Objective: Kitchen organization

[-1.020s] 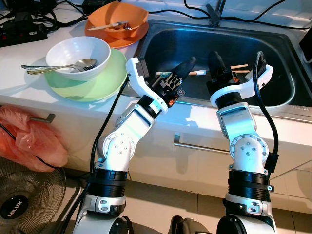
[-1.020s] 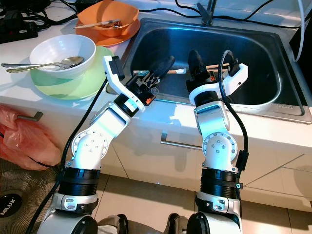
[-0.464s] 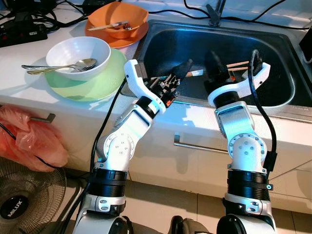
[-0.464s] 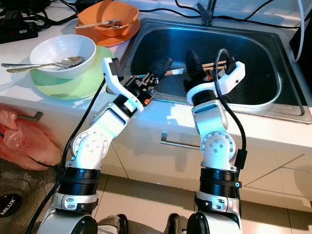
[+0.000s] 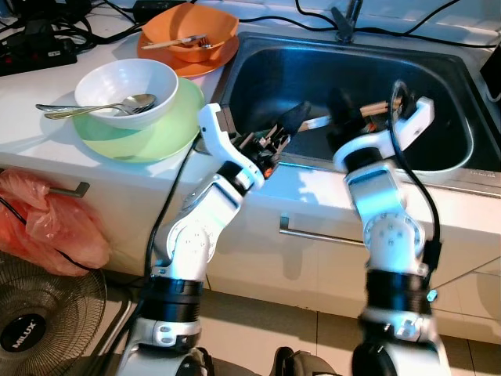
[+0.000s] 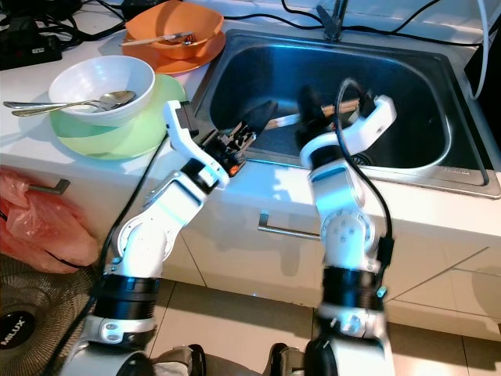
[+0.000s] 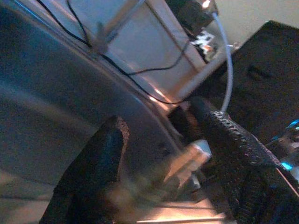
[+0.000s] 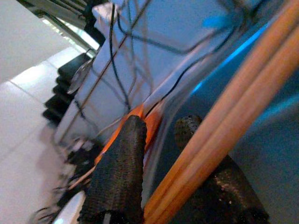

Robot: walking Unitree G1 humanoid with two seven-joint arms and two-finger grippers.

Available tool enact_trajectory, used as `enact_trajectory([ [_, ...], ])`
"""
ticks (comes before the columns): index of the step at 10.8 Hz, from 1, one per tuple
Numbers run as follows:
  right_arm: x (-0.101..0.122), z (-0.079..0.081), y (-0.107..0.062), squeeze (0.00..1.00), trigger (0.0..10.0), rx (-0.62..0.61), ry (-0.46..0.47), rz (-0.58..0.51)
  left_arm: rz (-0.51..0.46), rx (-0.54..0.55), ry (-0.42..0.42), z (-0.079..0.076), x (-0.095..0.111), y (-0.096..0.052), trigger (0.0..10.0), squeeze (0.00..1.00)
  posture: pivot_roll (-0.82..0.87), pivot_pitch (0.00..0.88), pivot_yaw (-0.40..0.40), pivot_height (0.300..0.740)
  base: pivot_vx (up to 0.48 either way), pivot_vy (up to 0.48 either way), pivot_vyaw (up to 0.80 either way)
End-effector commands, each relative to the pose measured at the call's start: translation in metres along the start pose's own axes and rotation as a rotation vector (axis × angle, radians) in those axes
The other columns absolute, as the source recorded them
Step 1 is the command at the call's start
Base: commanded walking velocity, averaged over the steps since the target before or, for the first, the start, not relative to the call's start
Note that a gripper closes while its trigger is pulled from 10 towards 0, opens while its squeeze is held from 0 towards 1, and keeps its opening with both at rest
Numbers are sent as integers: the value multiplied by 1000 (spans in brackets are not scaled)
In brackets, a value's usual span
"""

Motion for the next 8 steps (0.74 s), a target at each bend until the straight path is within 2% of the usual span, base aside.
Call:
enact_trajectory([
  [1,8,0,4,0,10000,-1,-83,-29,-5,8,44,1,1,-5,10000,1000,8,145,-6,740,0,0,0],
  [2,19,1,10,0,10000,9,-165,-56,0,8,68,1,1,-9,10000,1000,13,146,-7,740,0,0,0],
  [3,27,-1,15,0,10000,0,-187,-75,0,11,68,1,1,-10,10000,1000,14,147,-7,740,0,0,0],
  [4,36,-3,21,0,10000,-12,-252,-97,-1,9,81,-1,1,-11,10000,1000,18,148,-7,740,0,0,0],
  [6,36,-3,28,0,10000,1,-343,-101,-2,4,101,-5,1,-11,10000,1000,21,150,-8,740,0,0,0],
  [8,30,-3,28,0,10000,9,-360,-98,-7,22,110,-2,3,-11,10000,1000,25,154,-8,740,0,0,0],
])
Point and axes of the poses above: a point about 5 cm out from each wrist's last joint towards the gripper, its own y axis pointing out of the wrist towards the gripper, its own x axis along the axis of the wrist's last joint, z = x × y, the point moved 6 cm from there along y, pointing out of the wrist towards the gripper, and after that the axes turned 12 degrees about y, right-handed, at the moved point
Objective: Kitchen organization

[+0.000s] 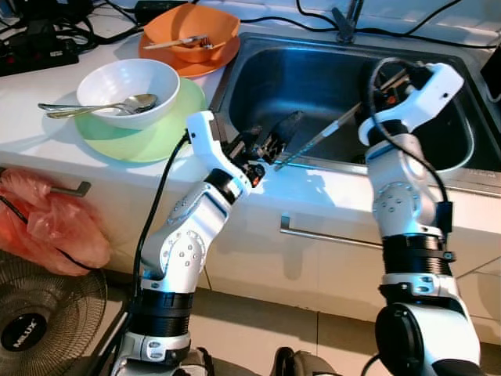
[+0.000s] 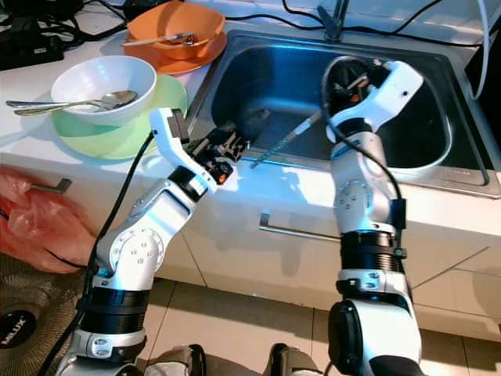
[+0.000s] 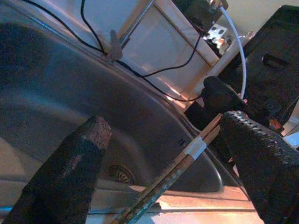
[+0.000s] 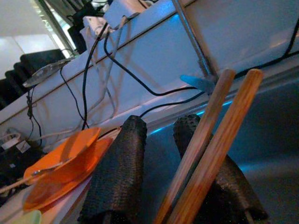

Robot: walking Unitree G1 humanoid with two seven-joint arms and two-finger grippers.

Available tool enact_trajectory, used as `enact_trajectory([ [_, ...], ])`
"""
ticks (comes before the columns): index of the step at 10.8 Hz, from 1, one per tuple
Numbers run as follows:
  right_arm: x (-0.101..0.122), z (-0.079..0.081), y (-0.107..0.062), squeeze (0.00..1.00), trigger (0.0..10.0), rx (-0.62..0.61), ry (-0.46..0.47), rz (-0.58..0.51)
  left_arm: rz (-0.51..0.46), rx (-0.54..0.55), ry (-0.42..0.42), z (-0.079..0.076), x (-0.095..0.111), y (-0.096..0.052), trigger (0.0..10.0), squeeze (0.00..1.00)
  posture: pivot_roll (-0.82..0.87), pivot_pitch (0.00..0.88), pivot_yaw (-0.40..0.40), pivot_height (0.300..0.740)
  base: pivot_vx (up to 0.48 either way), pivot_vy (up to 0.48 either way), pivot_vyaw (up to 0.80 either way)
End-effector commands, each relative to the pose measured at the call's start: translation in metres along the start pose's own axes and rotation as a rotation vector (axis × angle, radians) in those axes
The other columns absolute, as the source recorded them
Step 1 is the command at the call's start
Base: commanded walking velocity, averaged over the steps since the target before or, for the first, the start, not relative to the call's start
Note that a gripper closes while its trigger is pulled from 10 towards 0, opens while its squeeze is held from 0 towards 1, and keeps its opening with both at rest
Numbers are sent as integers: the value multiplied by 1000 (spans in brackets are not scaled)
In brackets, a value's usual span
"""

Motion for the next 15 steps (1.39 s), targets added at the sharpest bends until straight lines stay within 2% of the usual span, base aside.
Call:
enact_trajectory([
  [1,3,1,3,0,10000,9,-9,-12,-12,3,26,-2,5,-1,10000,1000,29,156,-8,740,0,0,0],
  [4,9,-6,11,0,10000,-14,-45,-44,-9,14,34,-2,4,-2,10000,1000,44,160,-12,740,0,0,0],
  [7,17,-26,22,0,10000,-92,-89,-72,2,23,35,-2,2,-6,10000,1000,62,168,-9,740,0,0,0],
  [10,29,-28,33,0,10000,-98,-135,-97,16,40,42,-1,-1,-9,10000,1000,73,178,-8,740,0,0,0],
  [13,51,-37,40,0,10000,-129,-183,-137,33,57,44,2,-4,-13,10000,1000,88,193,-5,740,0,0,0],
  [15,55,-41,42,0,10000,-139,-227,-125,46,57,47,0,-7,-15,10000,1000,98,197,0,740,0,0,0],
])
Point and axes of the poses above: a point about 5 cm out from each wrist's last joint towards the gripper, its own y axis pointing out of the wrist towards the gripper, its own x axis along the axis of the wrist's last joint, z = x × y, the point moved 6 cm from there along y, pointing out of the wrist towards the gripper, and after that the axes turned 12 degrees about y, right-handed, at the moved point
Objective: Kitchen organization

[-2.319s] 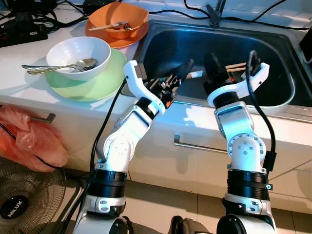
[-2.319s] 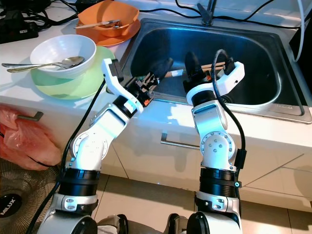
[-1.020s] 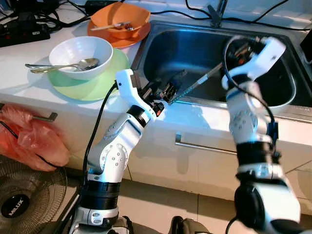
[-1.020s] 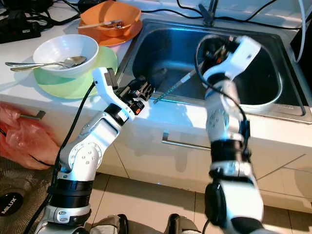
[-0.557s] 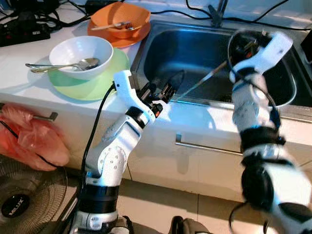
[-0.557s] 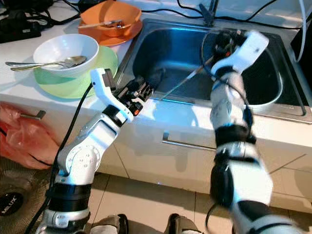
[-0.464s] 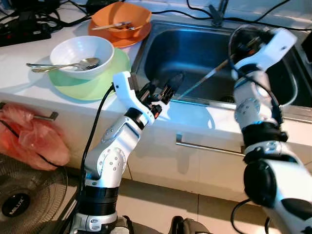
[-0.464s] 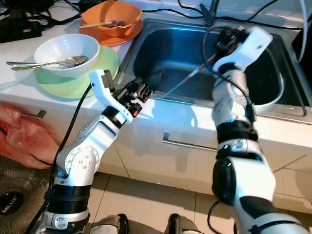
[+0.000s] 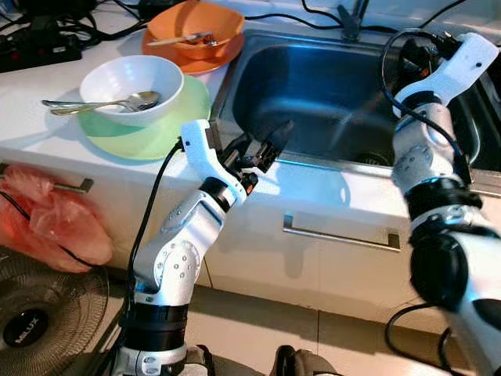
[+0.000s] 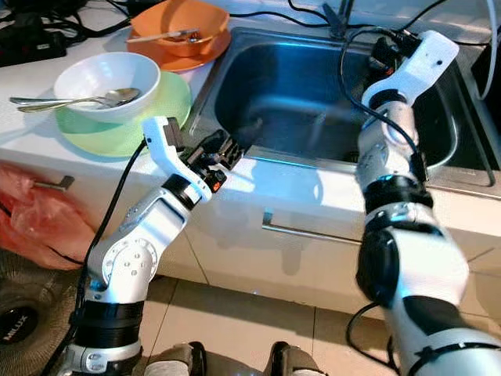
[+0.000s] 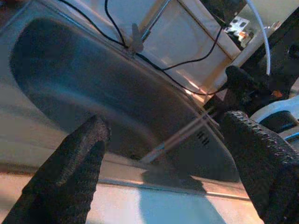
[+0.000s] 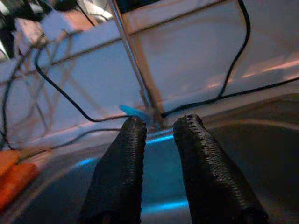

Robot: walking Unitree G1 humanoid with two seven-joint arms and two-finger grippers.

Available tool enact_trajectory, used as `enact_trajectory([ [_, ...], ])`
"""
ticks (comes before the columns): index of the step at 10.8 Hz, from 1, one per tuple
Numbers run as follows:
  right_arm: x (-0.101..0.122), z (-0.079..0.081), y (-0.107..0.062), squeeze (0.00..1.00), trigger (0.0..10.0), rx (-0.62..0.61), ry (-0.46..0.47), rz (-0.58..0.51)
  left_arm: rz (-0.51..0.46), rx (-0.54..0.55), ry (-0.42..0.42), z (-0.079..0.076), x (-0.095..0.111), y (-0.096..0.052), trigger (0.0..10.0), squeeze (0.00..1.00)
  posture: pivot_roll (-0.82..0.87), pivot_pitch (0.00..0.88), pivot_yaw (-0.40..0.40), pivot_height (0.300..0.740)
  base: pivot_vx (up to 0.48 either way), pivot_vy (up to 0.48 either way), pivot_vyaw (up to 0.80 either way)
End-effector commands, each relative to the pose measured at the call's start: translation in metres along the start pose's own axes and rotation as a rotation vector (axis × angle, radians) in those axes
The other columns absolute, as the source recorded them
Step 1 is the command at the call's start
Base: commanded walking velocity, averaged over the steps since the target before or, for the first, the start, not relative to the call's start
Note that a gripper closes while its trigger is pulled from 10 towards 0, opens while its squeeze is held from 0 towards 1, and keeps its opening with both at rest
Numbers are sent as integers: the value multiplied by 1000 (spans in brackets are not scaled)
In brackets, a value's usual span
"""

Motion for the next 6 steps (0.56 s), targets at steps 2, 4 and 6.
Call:
enact_trajectory([
  [2,1,6,3,0,10000,23,-49,14,24,86,149,12,0,-5,10000,1000,118,206,-3,740,0,0,0],
  [4,-8,6,0,0,10000,34,-64,31,66,71,283,17,-4,-9,10000,1000,123,214,8,740,0,0,0],
  [6,-15,5,-3,0,10000,38,-74,45,76,45,299,16,-5,-10,10000,1000,123,214,17,740,0,0,0],
])
Point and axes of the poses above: a point about 5 cm out from each wrist's last joint towards the gripper, its own y axis pointing out of the wrist towards the gripper, its own x axis along the axis of the wrist's last joint, z = x × y, the point moved 6 cm from there along y, pointing out of the wrist towards the gripper, and after that the axes turned 12 degrees about y, right-handed, at the moved point
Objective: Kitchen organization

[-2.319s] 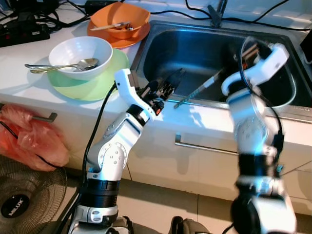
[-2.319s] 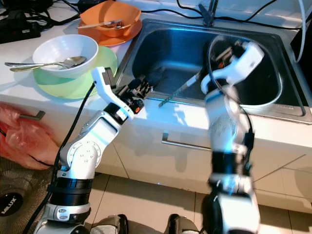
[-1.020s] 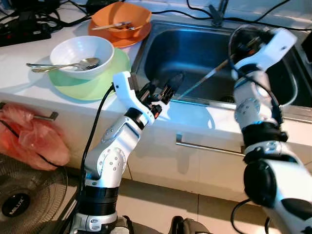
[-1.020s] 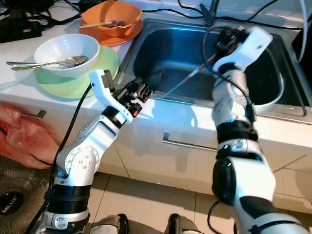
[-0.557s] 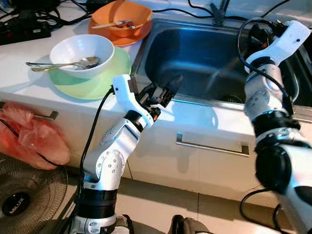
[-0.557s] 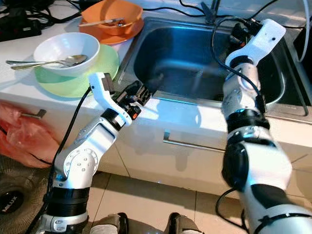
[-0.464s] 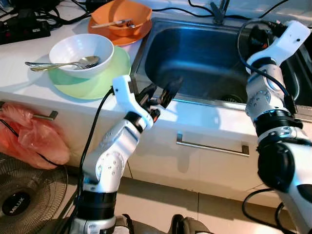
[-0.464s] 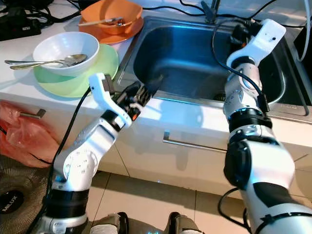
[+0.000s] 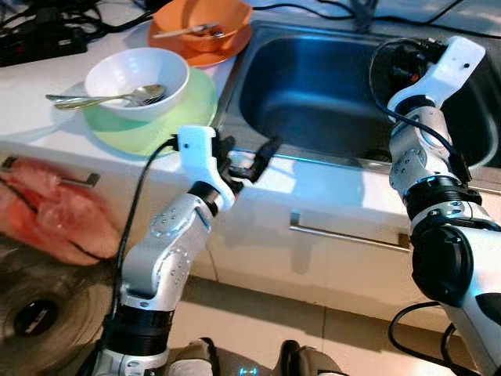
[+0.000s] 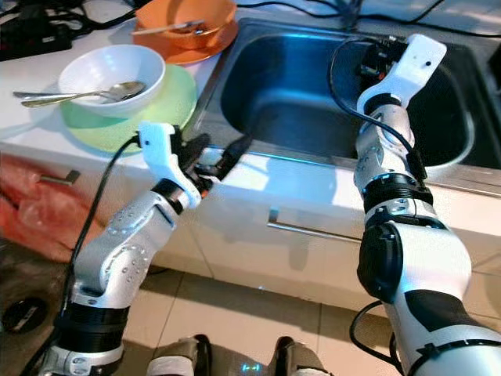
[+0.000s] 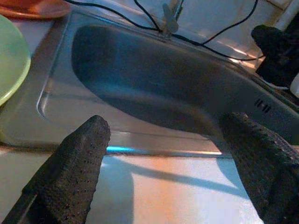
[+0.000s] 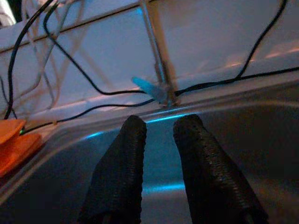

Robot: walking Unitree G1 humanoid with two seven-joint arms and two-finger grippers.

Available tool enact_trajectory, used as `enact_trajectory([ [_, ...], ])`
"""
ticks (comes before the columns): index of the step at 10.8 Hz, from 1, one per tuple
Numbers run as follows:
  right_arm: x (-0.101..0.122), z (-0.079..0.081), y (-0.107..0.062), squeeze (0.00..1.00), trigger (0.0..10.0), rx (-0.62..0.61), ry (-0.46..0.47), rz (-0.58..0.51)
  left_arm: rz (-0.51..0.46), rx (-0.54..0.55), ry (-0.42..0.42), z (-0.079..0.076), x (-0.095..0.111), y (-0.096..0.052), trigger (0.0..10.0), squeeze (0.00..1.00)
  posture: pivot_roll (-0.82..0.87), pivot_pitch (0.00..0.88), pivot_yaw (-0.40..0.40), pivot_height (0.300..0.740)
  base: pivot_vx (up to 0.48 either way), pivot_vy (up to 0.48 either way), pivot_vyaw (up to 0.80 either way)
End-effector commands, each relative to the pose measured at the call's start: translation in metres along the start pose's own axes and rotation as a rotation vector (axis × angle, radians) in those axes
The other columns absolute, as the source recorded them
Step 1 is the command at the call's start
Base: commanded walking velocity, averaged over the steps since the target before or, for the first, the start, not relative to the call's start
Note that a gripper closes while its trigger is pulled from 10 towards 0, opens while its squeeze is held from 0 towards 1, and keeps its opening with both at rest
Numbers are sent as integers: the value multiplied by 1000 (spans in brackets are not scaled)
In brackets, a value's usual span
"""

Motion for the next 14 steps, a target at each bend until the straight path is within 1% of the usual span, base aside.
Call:
enact_trajectory([
  [1,-6,0,-2,0,10000,15,-24,18,0,-15,11,-3,1,0,10000,1000,122,209,20,740,0,0,0],
  [2,-9,4,-2,0,10000,36,-47,36,-4,-19,15,-4,2,2,10000,1000,121,200,21,740,0,0,0],
  [3,-15,7,-3,0,10000,38,-118,55,-10,-27,17,-5,3,3,10000,1000,116,189,20,740,0,0,0],
  [4,-15,9,-2,0,10000,32,-199,52,-23,-17,16,-2,5,5,10000,1000,113,178,18,740,0,0,0],
  [5,-11,10,-2,0,10000,32,-238,29,-32,-10,15,-1,8,6,10000,1000,110,174,16,740,0,0,0],
  [6,-6,19,-1,0,10000,65,-309,-5,-63,26,38,6,14,9,10000,1000,103,158,14,740,0,0,0],
  [7,-6,26,-2,0,10000,94,-323,-23,-87,48,96,11,17,10,10000,1000,93,145,10,740,0,0,0],
  [8,-8,29,-3,0,10000,102,-320,-25,-87,56,94,13,17,11,10000,1000,88,139,8,740,0,0,0],
  [9,-11,31,-6,0,10000,111,-294,-29,-89,64,94,14,16,12,10000,655,81,129,4,740,0,0,0],
  [10,-14,32,-8,0,10000,118,-297,-29,-96,82,98,17,17,13,10000,0,74,117,0,740,0,0,0],
  [11,-17,33,-10,0,10000,123,-298,-30,-103,109,111,21,17,13,10000,0,73,114,0,740,0,0,0],
  [12,-22,39,-15,0,10000,150,-283,-31,-108,179,139,35,17,12,10000,0,62,102,-3,740,0,0,0],
  [13,-26,44,-19,0,10000,169,-278,-33,-116,228,196,46,20,11,10000,0,58,94,-7,740,0,0,0],
  [14,-25,50,-25,0,10000,194,-256,-52,-142,288,270,58,27,6,10000,0,55,88,-8,740,0,0,0],
])
Point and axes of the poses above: a point about 5 cm out from each wrist's last joint towards the gripper, its own y axis pointing out of the wrist towards the gripper, its own x axis along the axis of the wrist's last joint, z = x × y, the point moved 6 cm from there along y, pointing out of the wrist towards the gripper, and after that the axes turned 12 degrees about y, right-handed, at the moved point
